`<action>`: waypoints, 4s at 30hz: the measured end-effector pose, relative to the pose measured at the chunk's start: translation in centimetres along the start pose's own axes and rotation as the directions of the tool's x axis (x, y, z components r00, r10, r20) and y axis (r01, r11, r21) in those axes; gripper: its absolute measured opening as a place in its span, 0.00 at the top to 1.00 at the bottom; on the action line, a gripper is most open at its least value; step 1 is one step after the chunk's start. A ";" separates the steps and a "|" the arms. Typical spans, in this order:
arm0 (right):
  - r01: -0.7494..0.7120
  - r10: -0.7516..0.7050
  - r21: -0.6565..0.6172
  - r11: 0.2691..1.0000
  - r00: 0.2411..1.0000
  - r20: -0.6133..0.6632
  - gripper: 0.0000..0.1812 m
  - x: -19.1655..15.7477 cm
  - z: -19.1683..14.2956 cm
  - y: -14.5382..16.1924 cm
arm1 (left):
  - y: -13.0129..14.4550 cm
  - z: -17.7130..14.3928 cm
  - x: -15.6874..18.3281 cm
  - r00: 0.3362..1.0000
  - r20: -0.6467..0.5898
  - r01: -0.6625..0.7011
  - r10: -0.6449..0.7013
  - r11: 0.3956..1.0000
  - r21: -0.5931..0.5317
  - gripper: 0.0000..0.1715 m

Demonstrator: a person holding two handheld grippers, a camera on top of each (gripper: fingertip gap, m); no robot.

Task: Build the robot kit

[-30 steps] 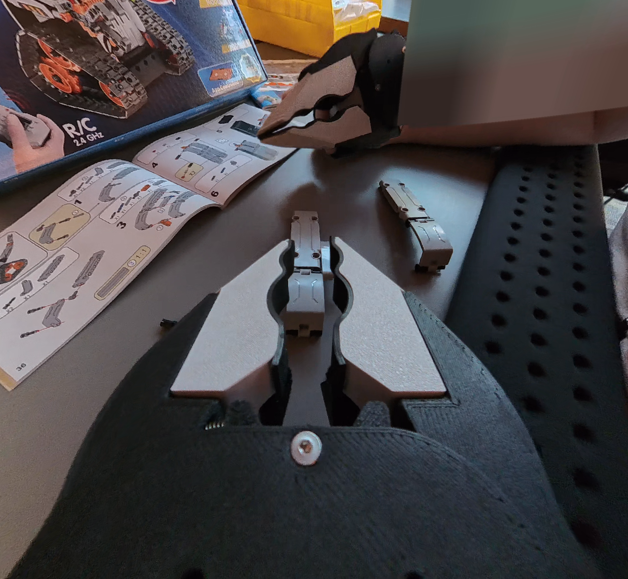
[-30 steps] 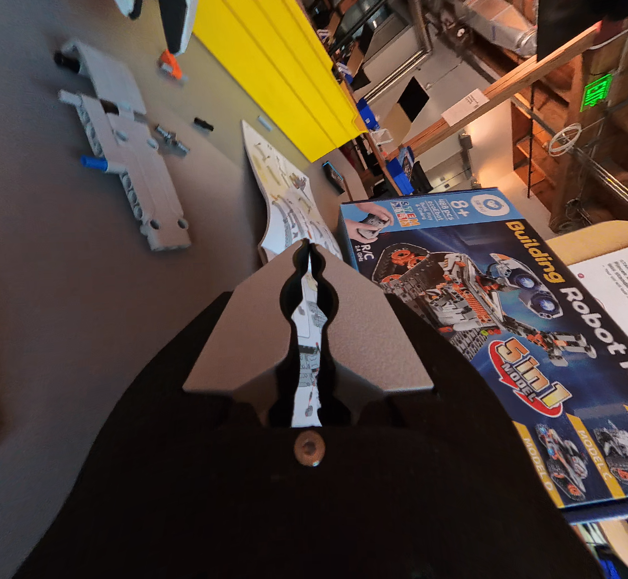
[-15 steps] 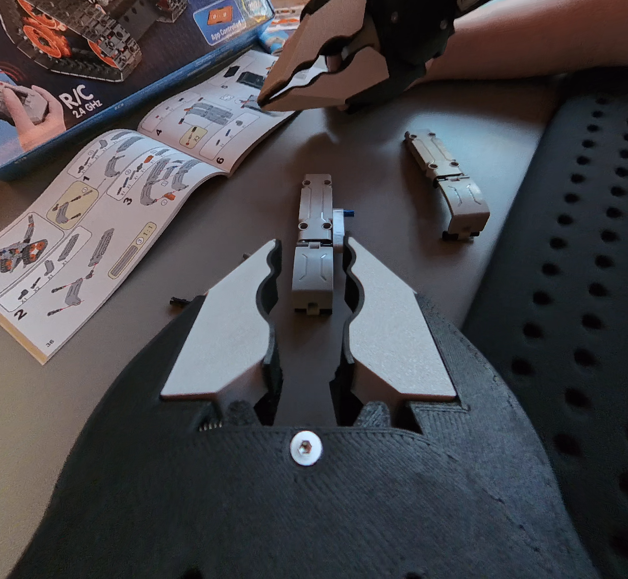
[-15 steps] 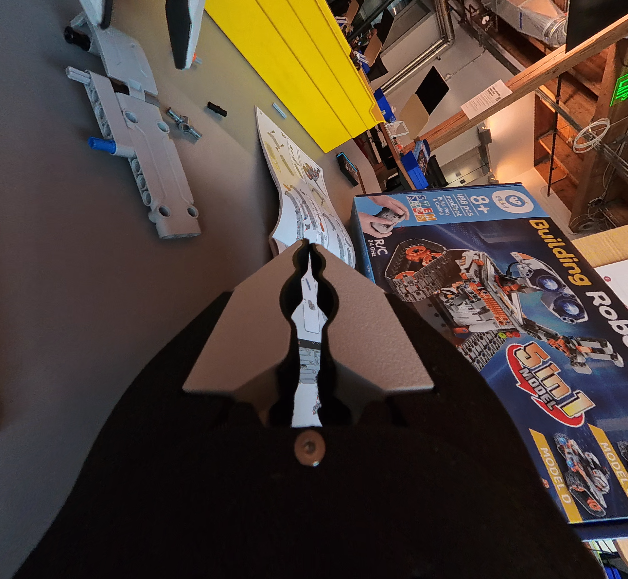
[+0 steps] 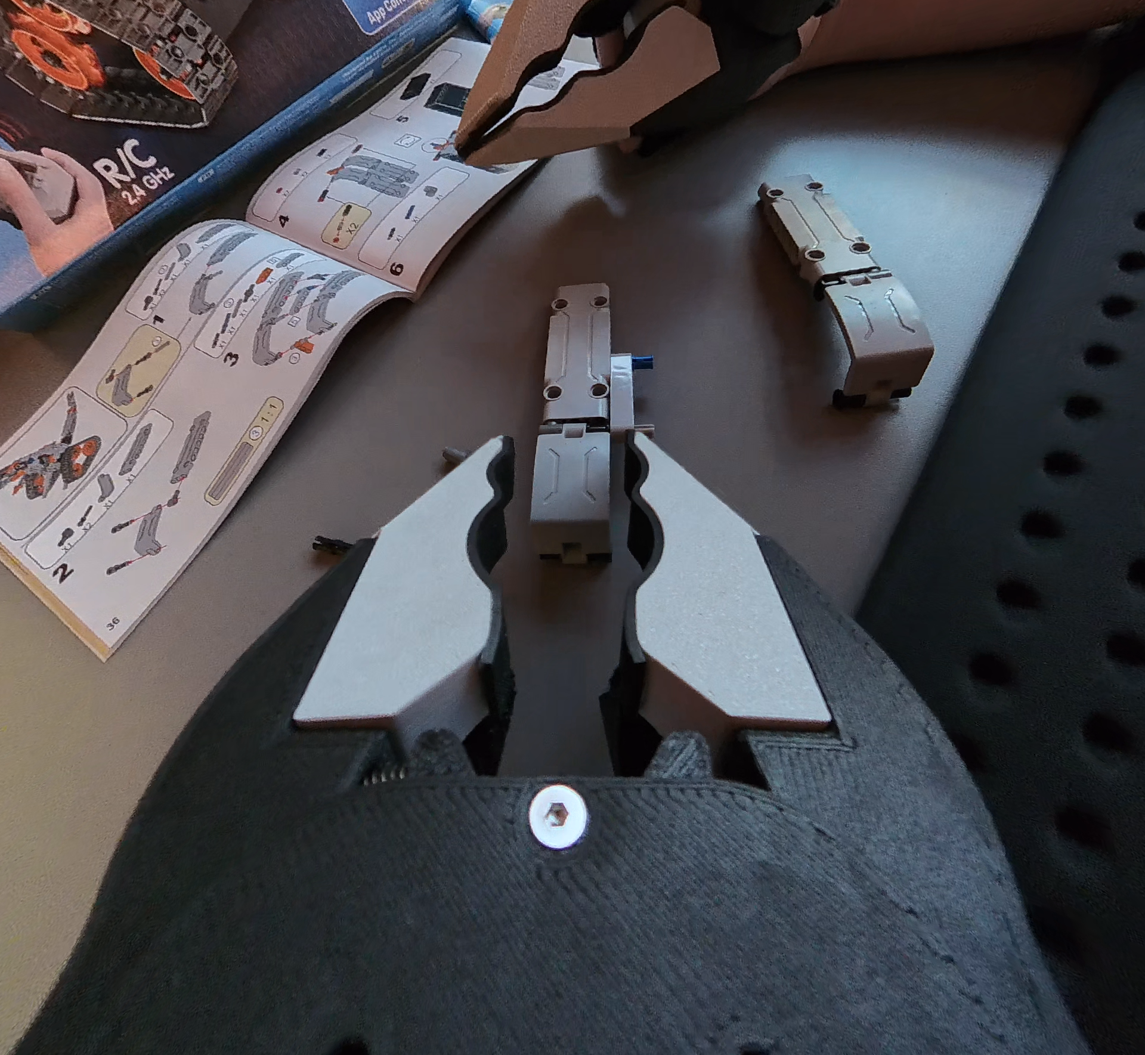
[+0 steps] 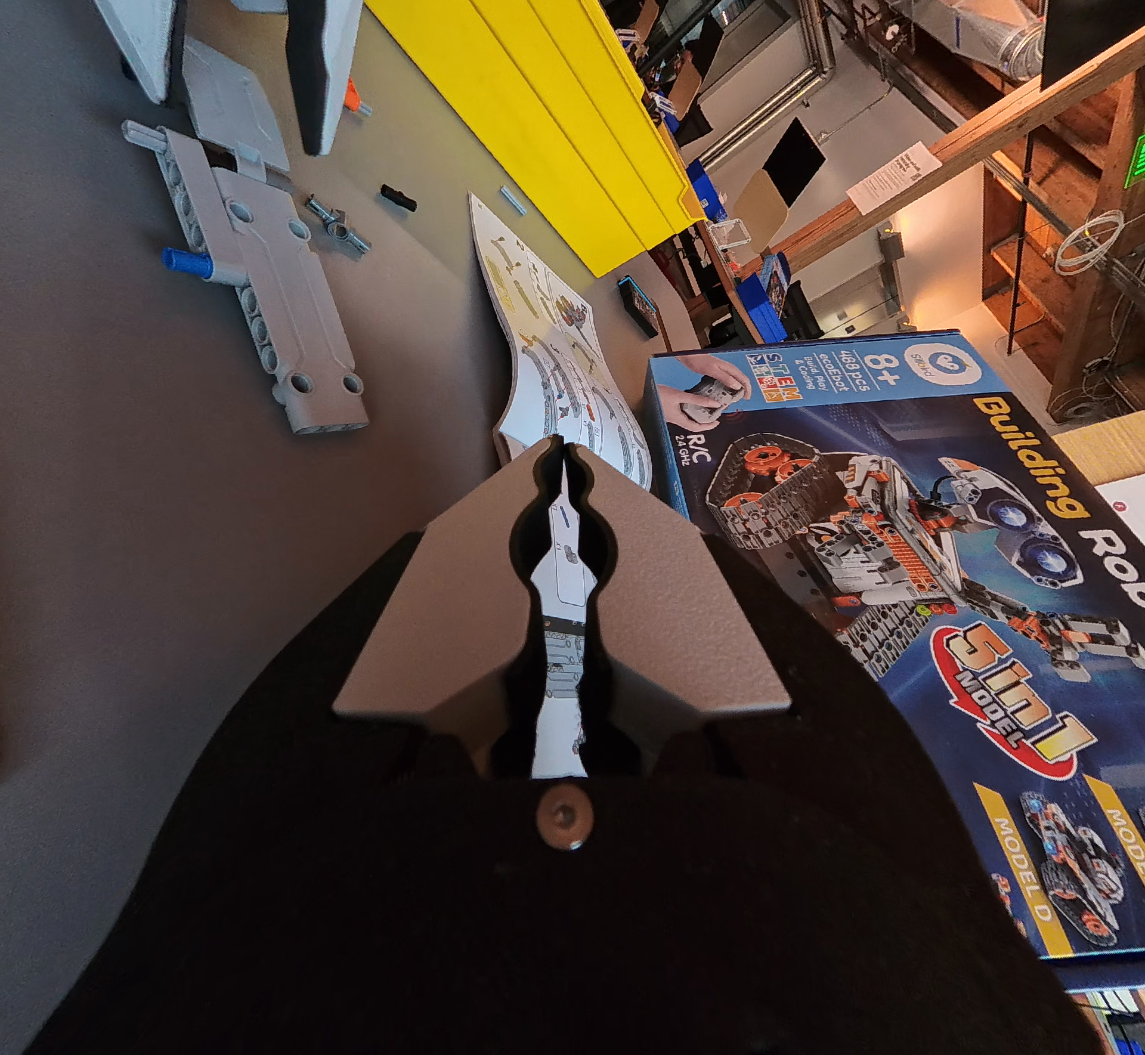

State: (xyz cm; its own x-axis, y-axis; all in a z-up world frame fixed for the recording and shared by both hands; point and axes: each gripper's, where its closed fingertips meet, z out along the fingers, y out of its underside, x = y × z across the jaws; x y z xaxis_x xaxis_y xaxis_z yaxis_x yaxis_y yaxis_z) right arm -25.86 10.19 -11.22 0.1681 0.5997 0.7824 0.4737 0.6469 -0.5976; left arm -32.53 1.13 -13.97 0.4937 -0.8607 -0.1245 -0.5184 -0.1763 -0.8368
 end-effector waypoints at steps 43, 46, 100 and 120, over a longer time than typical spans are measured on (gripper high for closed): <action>-0.016 0.016 -0.006 1.000 1.000 -0.005 1.00 0.3 0.2 0.4 | 7.3 -6.0 -8.1 0.909 0.302 0.372 -0.288 0.886 -0.277 0.89; -0.015 0.015 -0.006 1.000 1.000 -0.005 1.00 0.3 0.2 0.4 | 7.8 -6.1 -8.1 0.907 0.308 0.377 -0.286 0.878 -0.294 0.90; -0.007 0.006 -0.032 0.999 0.999 -0.046 1.00 1.1 0.2 0.7 | -3.1 -6.0 -5.6 0.904 0.162 0.342 -0.396 0.896 0.282 0.97; -0.964 0.897 -0.081 -0.254 -0.266 0.353 0.88 -0.6 1.6 -13.6 | -7.5 -6.8 -2.2 0.867 0.403 0.097 -0.293 0.893 0.440 0.97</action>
State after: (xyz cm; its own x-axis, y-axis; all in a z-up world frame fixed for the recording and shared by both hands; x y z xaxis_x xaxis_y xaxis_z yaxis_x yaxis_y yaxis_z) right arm -33.79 1.83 -3.88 0.0752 0.5872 -0.8059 -0.2124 -0.7802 -0.5883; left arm -34.50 1.13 -3.81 0.8613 -0.5021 -0.0778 -0.1077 -0.0308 -0.9937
